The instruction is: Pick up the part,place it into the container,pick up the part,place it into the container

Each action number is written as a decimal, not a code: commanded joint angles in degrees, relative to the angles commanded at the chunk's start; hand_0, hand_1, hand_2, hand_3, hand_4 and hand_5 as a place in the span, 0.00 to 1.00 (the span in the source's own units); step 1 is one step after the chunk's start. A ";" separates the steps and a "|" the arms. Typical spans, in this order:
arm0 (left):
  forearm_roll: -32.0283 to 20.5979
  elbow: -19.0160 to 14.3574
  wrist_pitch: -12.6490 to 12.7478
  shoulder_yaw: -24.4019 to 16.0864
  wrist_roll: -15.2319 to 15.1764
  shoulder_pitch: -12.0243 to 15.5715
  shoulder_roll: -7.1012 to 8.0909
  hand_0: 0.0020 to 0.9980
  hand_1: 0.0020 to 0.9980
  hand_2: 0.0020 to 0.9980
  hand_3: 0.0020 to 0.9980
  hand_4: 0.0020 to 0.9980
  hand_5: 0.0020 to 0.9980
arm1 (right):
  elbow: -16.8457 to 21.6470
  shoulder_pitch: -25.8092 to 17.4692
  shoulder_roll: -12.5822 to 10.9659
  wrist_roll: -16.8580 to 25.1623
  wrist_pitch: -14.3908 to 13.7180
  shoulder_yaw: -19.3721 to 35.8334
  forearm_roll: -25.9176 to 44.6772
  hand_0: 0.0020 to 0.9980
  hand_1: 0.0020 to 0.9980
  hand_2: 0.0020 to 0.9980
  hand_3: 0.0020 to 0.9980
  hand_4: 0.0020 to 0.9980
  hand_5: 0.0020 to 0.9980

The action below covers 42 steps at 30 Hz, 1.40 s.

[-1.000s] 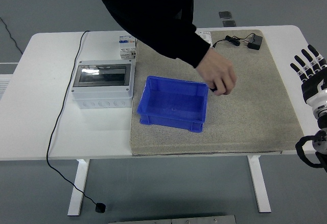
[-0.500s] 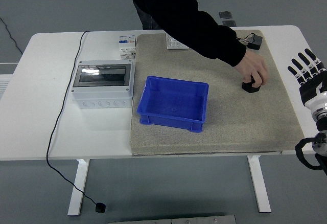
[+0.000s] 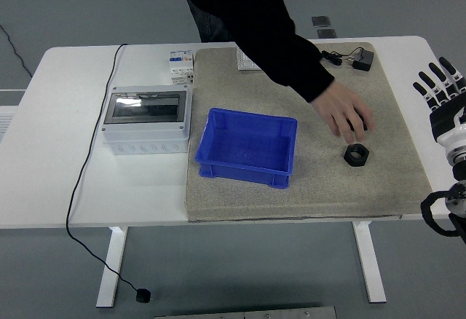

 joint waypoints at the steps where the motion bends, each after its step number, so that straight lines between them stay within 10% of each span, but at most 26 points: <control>1: -0.02 0.00 0.01 0.05 -0.04 -0.01 0.00 0.73 0.59 0.75 0.60 0.59 0.58 | -0.10 0.00 0.02 0.09 0.05 0.06 0.38 0.80 0.90 0.94 0.95 1.00 0.99; 13: -2.81 0.00 1.02 1.63 -1.93 0.28 -0.44 0.73 0.59 0.75 0.60 0.59 0.58 | 0.43 0.62 0.29 2.01 -0.22 0.16 3.47 0.76 0.81 0.84 0.86 1.00 1.00; 14: -3.37 0.00 1.35 1.98 -2.56 0.35 -0.51 0.72 0.57 0.73 0.58 0.59 0.56 | 0.71 0.72 0.21 2.02 -0.16 0.24 3.23 0.74 0.73 0.68 0.83 1.00 1.00; 23: -4.87 0.00 4.54 2.10 -6.96 0.83 -0.54 0.72 0.57 0.71 0.56 0.58 0.53 | 0.64 -0.16 0.02 2.19 0.75 1.03 4.32 0.73 0.73 0.71 0.83 1.00 1.00; 42: -3.28 0.00 3.92 1.33 -5.13 0.67 -0.33 0.72 0.58 0.72 0.56 0.58 0.54 | 0.05 -0.58 0.40 2.81 0.50 2.72 5.47 0.73 0.74 0.77 0.76 1.00 1.00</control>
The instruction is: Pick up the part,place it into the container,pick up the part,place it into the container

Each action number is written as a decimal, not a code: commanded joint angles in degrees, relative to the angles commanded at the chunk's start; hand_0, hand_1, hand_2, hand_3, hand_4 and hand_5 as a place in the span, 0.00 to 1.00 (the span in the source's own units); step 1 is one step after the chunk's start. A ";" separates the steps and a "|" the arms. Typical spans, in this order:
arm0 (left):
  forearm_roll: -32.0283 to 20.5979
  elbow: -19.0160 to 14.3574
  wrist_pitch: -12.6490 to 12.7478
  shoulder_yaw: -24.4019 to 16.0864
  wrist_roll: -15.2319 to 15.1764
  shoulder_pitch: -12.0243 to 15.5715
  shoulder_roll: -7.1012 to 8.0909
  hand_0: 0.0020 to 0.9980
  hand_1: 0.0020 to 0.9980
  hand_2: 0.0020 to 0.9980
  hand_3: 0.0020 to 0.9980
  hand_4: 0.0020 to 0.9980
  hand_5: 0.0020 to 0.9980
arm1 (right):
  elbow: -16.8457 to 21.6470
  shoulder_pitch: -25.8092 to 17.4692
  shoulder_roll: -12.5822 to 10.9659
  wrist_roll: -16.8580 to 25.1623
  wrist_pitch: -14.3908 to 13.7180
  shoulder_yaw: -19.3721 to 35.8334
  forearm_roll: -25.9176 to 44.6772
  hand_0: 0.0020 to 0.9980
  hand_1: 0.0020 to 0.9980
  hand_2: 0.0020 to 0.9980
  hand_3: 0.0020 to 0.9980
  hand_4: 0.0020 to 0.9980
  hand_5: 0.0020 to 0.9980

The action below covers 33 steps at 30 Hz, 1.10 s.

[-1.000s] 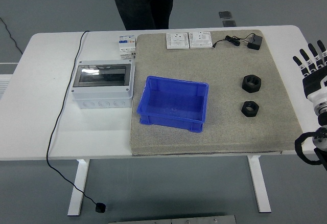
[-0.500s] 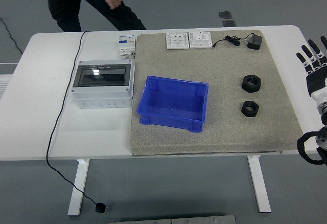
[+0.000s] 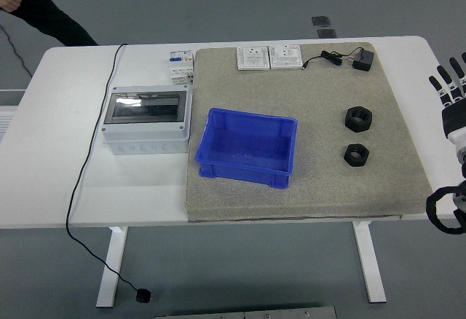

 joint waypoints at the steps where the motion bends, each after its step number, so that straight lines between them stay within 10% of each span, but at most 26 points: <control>1: 0.05 0.00 -0.15 -0.03 0.17 0.00 -0.01 0.72 0.58 0.72 0.56 0.58 0.54 | -0.01 -0.06 0.02 0.04 -0.02 0.03 0.01 0.73 0.74 0.77 0.76 1.00 1.00; 19: 0.95 0.00 -1.23 -0.96 1.65 0.28 -0.03 0.72 0.59 0.72 0.56 0.57 0.48 | -0.48 -0.72 0.83 -0.94 0.33 -0.11 0.39 0.70 0.66 0.72 0.75 1.00 0.93; 20: 1.01 0.00 -1.25 -1.02 1.71 0.29 -0.03 0.72 0.59 0.72 0.55 0.57 0.48 | -0.47 -0.76 0.87 -1.03 0.45 -0.15 0.55 0.65 0.54 0.64 0.73 1.00 0.89; 33: 3.87 0.00 -1.66 -2.30 3.20 0.08 0.18 0.72 0.59 0.71 0.56 0.57 0.48 | -1.87 -0.80 1.57 -1.83 4.17 -0.35 3.98 0.61 0.41 0.44 0.66 0.98 0.87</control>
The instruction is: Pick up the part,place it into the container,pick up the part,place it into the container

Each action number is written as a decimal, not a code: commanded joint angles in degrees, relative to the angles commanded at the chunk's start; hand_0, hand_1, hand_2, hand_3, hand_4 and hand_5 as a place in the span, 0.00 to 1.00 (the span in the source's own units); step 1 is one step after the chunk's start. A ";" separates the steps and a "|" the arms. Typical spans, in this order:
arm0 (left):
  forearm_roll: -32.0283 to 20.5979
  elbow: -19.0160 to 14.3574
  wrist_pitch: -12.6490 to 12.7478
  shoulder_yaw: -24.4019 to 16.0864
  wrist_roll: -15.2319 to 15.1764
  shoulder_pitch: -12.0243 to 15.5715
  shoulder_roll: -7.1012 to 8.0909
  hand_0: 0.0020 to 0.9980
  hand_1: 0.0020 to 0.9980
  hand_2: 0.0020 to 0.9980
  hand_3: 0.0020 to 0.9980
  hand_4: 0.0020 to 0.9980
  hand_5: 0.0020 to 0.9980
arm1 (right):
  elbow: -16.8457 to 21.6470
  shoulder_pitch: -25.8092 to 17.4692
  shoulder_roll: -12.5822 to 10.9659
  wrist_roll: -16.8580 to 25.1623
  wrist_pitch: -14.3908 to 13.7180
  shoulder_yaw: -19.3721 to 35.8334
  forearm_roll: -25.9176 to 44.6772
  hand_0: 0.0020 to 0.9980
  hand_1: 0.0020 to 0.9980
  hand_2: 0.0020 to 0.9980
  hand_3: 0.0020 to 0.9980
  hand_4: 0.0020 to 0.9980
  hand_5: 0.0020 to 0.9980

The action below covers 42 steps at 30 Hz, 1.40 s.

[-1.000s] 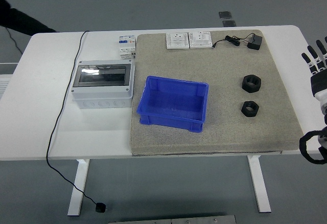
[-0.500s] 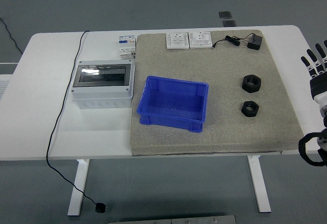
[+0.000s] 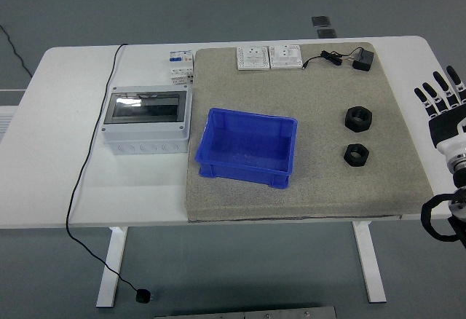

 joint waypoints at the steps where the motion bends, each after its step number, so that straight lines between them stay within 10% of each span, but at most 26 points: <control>1: 0.03 0.00 0.20 -0.24 0.03 -0.01 -0.04 0.72 0.59 0.71 0.56 0.57 0.48 | -0.11 0.06 -0.02 0.05 0.06 0.00 0.25 0.61 0.41 0.44 0.66 0.98 0.87; 28: -2.35 0.00 0.41 0.94 -1.14 -0.19 0.16 0.72 0.59 0.72 0.56 0.57 0.48 | 0.79 -1.46 -0.40 -1.92 1.47 -1.05 -4.00 0.57 0.40 0.49 0.66 0.98 0.80; 29: -2.31 0.00 0.45 0.97 -1.14 -0.23 0.19 0.72 0.59 0.72 0.56 0.57 0.48 | 1.50 -1.24 -0.64 -2.98 0.81 -0.82 -6.10 0.30 0.36 0.66 0.71 1.00 0.59; 34: -2.56 0.00 0.55 1.25 -1.13 -0.28 0.22 0.72 0.59 0.72 0.56 0.57 0.48 | 5.10 -0.08 -2.81 -10.09 -1.45 -0.07 -15.65 0.30 0.36 0.66 0.71 1.00 0.59; 35: -2.52 0.00 0.54 1.24 -1.12 -0.30 0.24 0.72 0.59 0.72 0.56 0.57 0.48 | 5.84 0.17 -3.37 -11.88 -1.06 0.06 -17.62 0.24 0.35 0.76 0.74 0.95 0.47; 40: -2.60 0.00 0.67 1.19 -1.21 -0.31 0.52 0.72 0.59 0.72 0.56 0.57 0.48 | 10.98 2.77 -6.79 -22.14 3.61 -1.05 -28.41 0.24 0.35 0.76 0.74 0.95 0.47; 42: -2.60 0.00 0.74 0.99 -1.18 -0.25 0.60 0.72 0.59 0.72 0.56 0.57 0.48 | 12.49 4.10 -7.23 -26.53 5.62 -2.20 -33.22 0.27 0.40 0.79 0.76 0.89 0.28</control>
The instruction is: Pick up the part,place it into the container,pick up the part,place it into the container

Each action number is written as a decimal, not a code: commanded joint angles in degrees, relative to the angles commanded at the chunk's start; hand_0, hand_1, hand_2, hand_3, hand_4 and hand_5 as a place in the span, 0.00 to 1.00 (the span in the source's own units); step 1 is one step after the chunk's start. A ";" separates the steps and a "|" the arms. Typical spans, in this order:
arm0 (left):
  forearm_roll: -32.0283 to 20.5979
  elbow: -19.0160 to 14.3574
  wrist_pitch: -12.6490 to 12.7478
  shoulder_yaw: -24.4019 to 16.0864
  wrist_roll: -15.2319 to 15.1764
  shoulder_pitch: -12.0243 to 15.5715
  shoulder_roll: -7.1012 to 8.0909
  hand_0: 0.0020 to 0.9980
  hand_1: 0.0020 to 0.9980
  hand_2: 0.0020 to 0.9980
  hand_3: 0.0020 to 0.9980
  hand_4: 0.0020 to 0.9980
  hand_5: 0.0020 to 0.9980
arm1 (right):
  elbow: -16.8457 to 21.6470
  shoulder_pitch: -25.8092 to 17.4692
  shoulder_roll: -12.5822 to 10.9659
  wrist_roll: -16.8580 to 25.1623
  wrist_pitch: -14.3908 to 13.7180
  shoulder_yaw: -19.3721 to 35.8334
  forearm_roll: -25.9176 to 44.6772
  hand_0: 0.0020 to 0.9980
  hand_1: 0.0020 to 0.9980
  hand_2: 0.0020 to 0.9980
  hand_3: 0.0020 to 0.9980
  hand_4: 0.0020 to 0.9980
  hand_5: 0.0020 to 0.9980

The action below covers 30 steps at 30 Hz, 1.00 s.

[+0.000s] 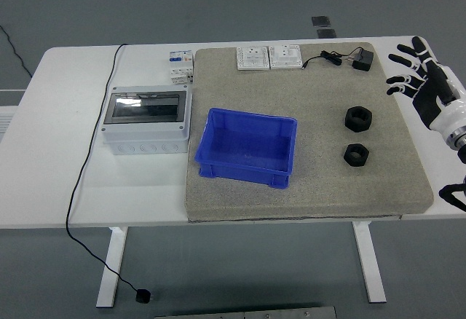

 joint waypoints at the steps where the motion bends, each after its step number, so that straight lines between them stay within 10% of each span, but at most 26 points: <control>1: 0.01 0.00 0.02 -0.07 0.01 0.02 0.01 0.72 0.59 0.72 0.56 0.57 0.48 | 0.27 0.46 0.19 -1.63 0.74 -0.32 -2.00 0.27 0.40 0.79 0.76 0.89 0.28; 9: 0.69 0.00 -0.08 -0.38 0.23 0.11 -0.28 0.72 0.59 0.72 0.56 0.57 0.49 | -0.05 1.72 2.96 -11.76 1.18 -0.96 -19.01 0.44 0.59 0.80 0.77 0.88 0.26; 11: 0.65 0.00 -0.06 -0.37 0.23 0.14 -0.33 0.72 0.59 0.72 0.56 0.57 0.48 | -0.38 1.23 3.02 -10.45 -0.77 -1.14 -22.51 0.46 0.54 0.72 0.68 0.86 0.43; 23: 1.33 0.00 -0.35 -0.23 0.05 0.05 -0.84 0.72 0.60 0.72 0.56 0.57 0.48 | -3.36 -2.81 4.64 9.20 -11.74 -0.82 -20.34 0.45 0.49 0.67 0.65 0.88 0.47; 30: 1.30 0.00 -0.21 -0.28 -0.10 -0.04 -0.70 0.72 0.59 0.72 0.56 0.57 0.48 | -0.82 -1.68 4.12 3.12 -11.56 1.69 -34.39 0.52 0.55 0.70 0.67 0.87 0.35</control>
